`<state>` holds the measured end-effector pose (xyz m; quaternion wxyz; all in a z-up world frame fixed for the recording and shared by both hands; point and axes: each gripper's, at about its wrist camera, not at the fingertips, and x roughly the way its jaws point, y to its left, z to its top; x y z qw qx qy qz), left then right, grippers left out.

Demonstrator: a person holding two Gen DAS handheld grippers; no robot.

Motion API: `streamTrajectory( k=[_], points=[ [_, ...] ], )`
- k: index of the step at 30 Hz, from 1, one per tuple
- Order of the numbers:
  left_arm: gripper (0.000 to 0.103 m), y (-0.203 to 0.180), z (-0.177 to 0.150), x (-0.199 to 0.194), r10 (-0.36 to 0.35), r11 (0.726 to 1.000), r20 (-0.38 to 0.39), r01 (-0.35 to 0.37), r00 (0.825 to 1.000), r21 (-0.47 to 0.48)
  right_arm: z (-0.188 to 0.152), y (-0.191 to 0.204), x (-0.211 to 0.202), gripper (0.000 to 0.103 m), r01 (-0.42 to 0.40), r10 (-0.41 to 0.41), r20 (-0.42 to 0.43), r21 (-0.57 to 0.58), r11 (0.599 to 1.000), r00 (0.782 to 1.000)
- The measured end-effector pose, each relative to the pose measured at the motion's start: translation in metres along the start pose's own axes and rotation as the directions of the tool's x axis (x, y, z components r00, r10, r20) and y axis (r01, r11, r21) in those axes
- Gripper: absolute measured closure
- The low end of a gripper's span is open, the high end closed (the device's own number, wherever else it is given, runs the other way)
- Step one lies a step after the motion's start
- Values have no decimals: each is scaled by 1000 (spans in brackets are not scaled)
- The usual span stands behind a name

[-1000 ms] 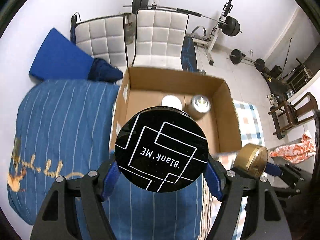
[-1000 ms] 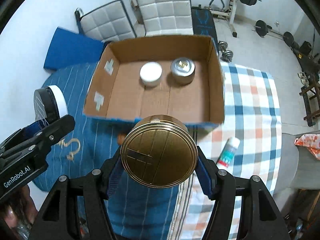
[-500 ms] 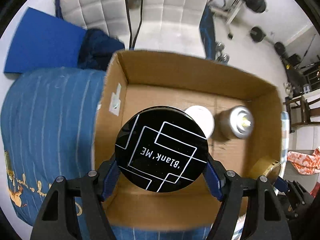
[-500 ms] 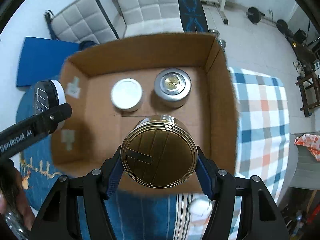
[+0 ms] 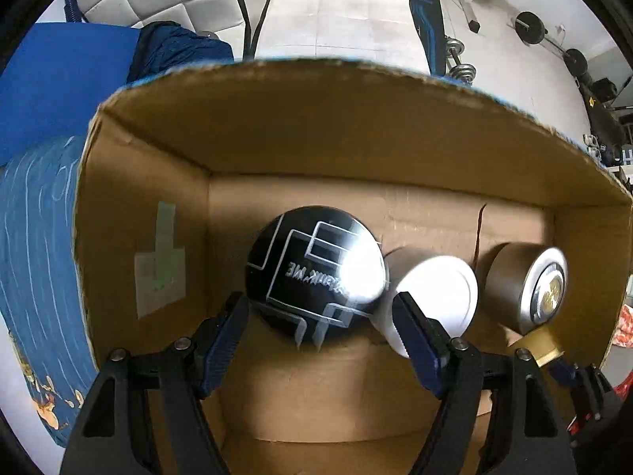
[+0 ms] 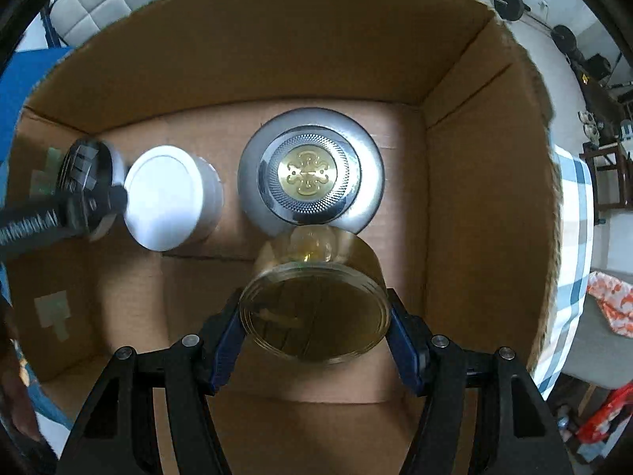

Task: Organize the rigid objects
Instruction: 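Lower and open both tools to set the black and gold tins down, then lift both tools out of the box, moving the left tool toward the walnut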

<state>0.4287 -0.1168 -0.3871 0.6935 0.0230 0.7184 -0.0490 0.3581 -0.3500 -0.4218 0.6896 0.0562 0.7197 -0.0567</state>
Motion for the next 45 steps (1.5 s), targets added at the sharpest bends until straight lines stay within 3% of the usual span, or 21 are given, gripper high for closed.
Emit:
streamTrajectory(
  k=[5,15,18,21,23,27,31,39,45],
  points=[
    [28,0,6,-3,31,1000,6,-31,1000,-7,2,2,6,36,6,-7,-17,-13,1000,1000],
    [28,4,16,-12,4,1000,-3,-4,1000,-16,5,-3,15,36,-13,12,-49,-8,1000,999],
    [28,3,12,-18,-13,1000,-6,13,1000,-26,7,-4,19,35,-34,34,-94,5,999,995],
    [26,4,6,-25,-42,998,5,42,999,-36,5,-7,17,27,-49,50,-97,11,999,994],
    [17,2,1,-33,-51,998,18,52,999,-36,3,-10,12,22,-58,59,-90,13,998,994],
    [14,3,-15,-51,-55,998,66,57,996,-25,-5,-12,-3,14,-70,71,-70,10,997,995],
    [9,5,-39,-66,-62,998,101,64,993,-17,-24,-12,-18,0,-74,74,-40,8,997,996],
    [9,13,-86,-97,-67,997,190,72,980,-21,-63,-8,-49,0,-37,37,43,-5,999,998],
    [9,20,-124,-125,-39,999,281,48,959,-24,-90,3,-85,0,-9,10,134,-8,1000,991]
  ],
)
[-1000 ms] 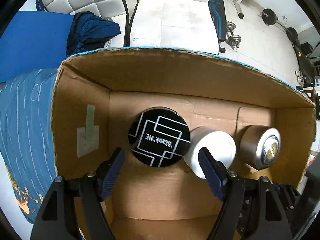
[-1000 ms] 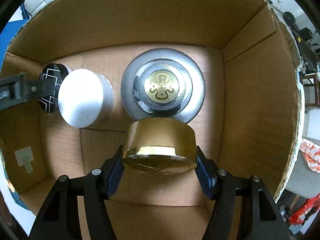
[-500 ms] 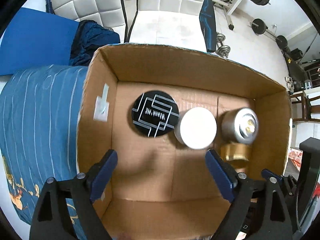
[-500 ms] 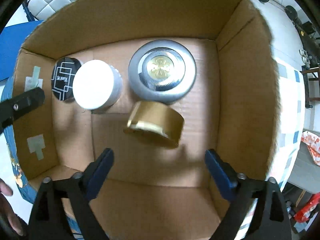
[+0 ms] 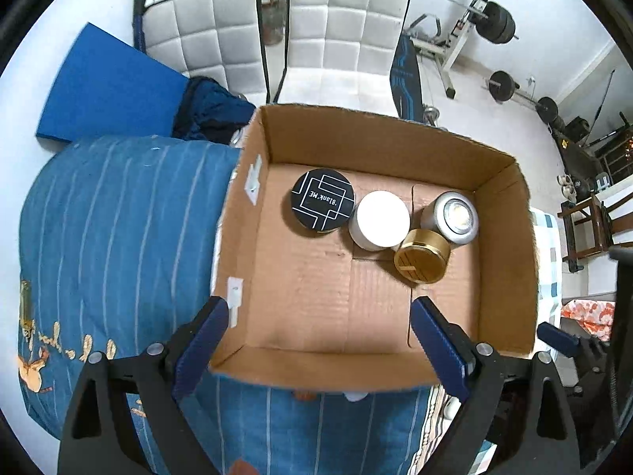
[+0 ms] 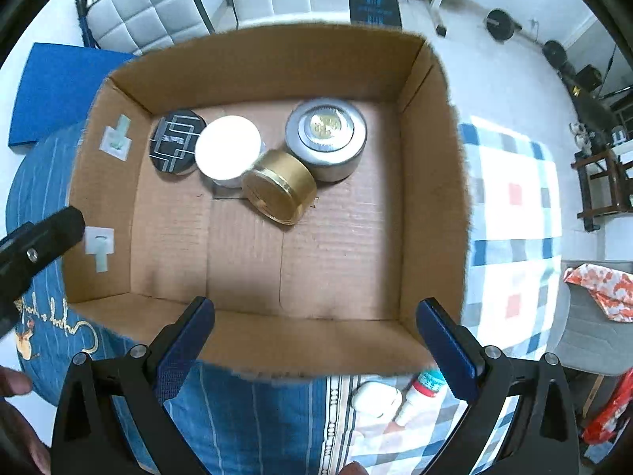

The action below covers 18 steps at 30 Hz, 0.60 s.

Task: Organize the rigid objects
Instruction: 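Lift both tools out of the box, moving the left tool toward the walnut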

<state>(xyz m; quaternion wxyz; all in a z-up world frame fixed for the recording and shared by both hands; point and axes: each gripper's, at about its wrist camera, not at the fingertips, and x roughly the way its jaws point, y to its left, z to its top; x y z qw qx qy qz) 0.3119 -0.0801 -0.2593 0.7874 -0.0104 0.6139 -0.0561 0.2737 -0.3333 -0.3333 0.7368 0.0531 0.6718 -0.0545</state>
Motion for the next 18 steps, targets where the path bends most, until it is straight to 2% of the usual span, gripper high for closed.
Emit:
streamTrajectory(
  k=[6,18],
  points=[
    [9,1,-26,-31,4,1000,63,-5,998,7,-23,3,-50,0,0,0,94,5,1000,996],
    [9,-5,-64,-94,-5,999,192,-3,981,37,-66,3,-105,0,-40,33,208,31,999,978]
  ],
)
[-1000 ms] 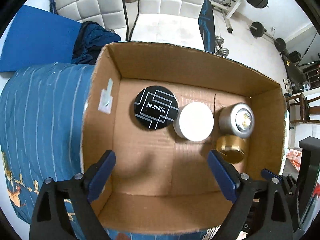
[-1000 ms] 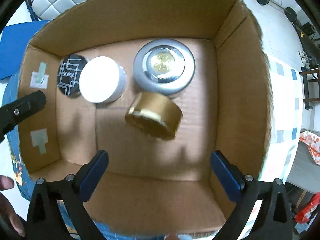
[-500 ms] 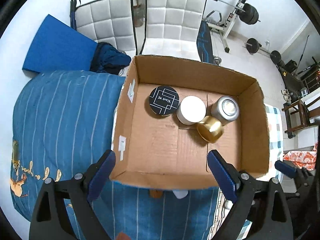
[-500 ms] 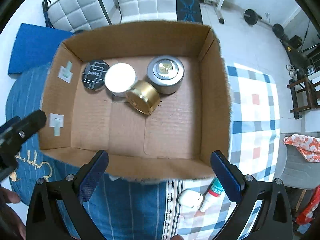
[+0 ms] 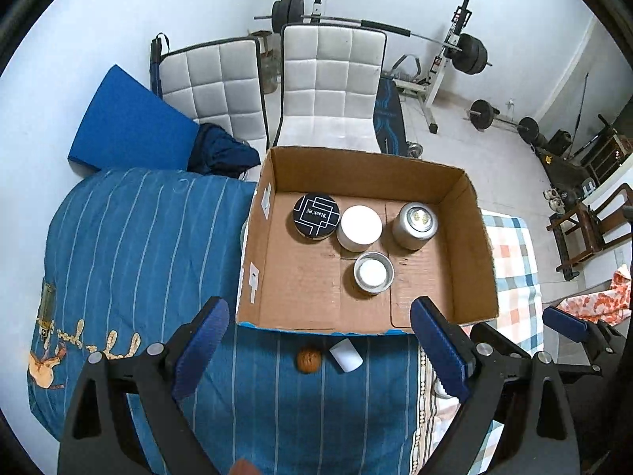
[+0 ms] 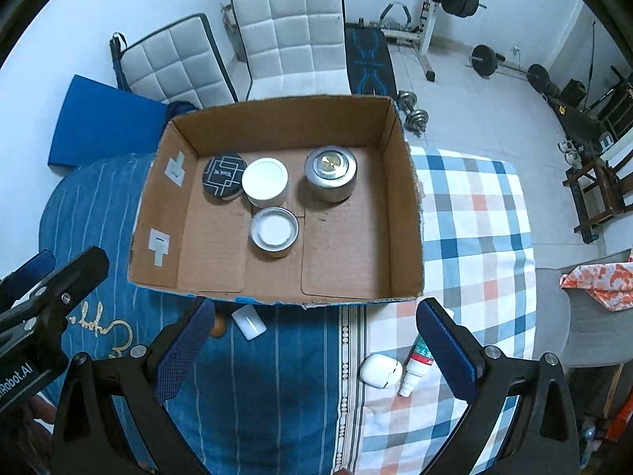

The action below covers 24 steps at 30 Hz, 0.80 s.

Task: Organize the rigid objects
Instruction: 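Lift both tools out of the box, moving the left tool toward the walnut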

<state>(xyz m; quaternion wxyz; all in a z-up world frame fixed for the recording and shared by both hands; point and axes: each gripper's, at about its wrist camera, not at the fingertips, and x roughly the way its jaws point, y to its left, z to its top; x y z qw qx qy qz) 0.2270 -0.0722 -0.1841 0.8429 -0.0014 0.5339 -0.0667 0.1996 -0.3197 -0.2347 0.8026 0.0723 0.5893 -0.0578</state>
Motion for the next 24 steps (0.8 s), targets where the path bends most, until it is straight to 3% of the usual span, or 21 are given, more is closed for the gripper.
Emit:
streamTrajectory(
  k=[5,11,20,24],
  points=[
    [9,-3,-6,-15,-15,1000,15,14,1000,7,-8,-4,-15,0,-19,19,26,9,1000,999],
    [9,-3,-19,-8,13,1000,-8,-13,1000,9,-23,-29,-11,0,-37,37,-4,52,998,999],
    [9,10,-61,76,48,997,-203,-59,978,-51,-54,-110,65,0,46,-10,-178,198,979,984],
    [9,14,-78,125,72,993,-306,-96,949,-64,-74,-140,114,0,48,33,-276,281,958,961]
  ],
)
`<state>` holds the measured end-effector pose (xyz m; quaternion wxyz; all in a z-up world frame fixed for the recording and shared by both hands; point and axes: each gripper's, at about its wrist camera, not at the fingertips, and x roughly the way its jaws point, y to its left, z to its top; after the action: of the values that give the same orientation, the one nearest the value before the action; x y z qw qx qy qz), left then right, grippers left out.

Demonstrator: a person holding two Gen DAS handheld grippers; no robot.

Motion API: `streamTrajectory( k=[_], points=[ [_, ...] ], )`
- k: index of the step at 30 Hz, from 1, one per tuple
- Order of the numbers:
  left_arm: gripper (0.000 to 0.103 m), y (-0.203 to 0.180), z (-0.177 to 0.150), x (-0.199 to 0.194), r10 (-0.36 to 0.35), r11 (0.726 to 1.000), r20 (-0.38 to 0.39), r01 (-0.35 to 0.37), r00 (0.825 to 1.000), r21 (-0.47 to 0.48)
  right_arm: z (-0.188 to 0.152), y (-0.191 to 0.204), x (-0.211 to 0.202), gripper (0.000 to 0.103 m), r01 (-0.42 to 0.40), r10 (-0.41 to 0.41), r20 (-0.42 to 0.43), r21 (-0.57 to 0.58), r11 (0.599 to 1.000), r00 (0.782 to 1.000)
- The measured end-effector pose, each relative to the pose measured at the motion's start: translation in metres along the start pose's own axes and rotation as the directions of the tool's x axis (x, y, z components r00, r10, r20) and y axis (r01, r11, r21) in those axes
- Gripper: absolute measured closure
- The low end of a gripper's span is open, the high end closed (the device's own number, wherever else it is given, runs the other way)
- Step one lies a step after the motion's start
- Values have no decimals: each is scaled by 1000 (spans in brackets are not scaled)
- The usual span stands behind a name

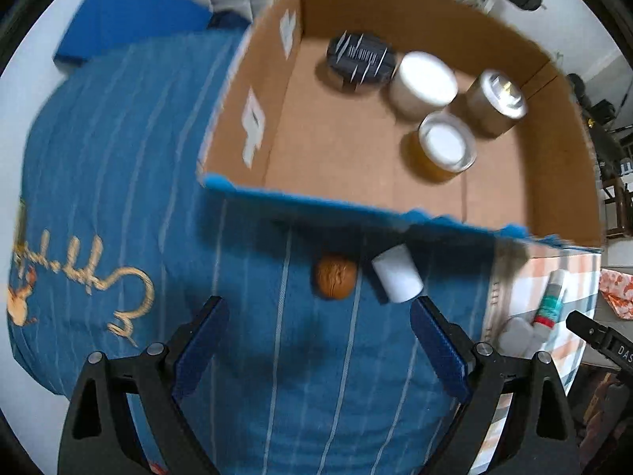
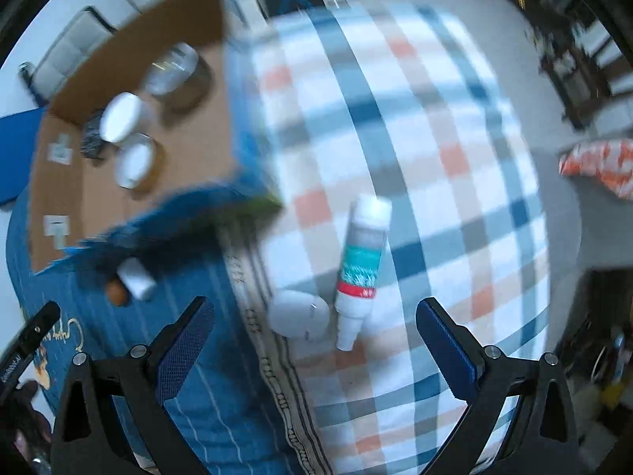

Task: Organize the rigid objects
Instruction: 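Lift both tools out of the box, moving the left tool toward the walnut, then grasp the walnut with the left tool while the right tool grasps the white bottle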

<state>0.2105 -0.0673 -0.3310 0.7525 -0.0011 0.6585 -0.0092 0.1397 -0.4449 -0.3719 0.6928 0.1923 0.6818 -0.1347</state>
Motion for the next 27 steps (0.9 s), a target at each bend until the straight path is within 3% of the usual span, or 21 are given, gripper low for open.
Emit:
streamTrajectory(
  k=[4,6,8,12,13,14,15,17,20,27],
  points=[
    [9,4,-1,31,-2,1000,-67,1,998,-22,3,-24,40,5,5,0,-51,89,996,999],
    [9,6,0,44,-3,999,-89,0,996,-36,5,-32,56,15,9,0,-76,119,993,997],
    [16,7,3,54,-9,999,-100,4,995,-47,6,-37,72,33,11,3,-102,138,990,995],
    [25,3,8,72,7,999,-127,-12,992,-35,4,-35,89,55,34,-17,-124,134,990,992],
    [31,1,9,76,12,999,-135,-16,991,-28,3,-33,89,57,47,-33,-114,125,991,993],
    [41,-2,9,82,22,1000,-143,-25,989,-16,2,-31,88,66,61,-49,-108,112,992,993],
    [46,-5,9,89,32,999,-151,-33,988,-1,1,-29,88,67,72,-62,-108,96,993,992],
    [67,-9,8,99,39,999,-165,-37,986,14,-4,-25,89,68,82,-74,-112,63,995,991],
    [72,-12,4,109,24,1000,-178,-22,984,13,-14,-24,90,68,91,-87,-131,25,996,988],
    [72,-6,-32,101,-19,1000,-177,21,984,11,-63,-27,94,68,88,-99,-191,-63,994,977]
  ],
)
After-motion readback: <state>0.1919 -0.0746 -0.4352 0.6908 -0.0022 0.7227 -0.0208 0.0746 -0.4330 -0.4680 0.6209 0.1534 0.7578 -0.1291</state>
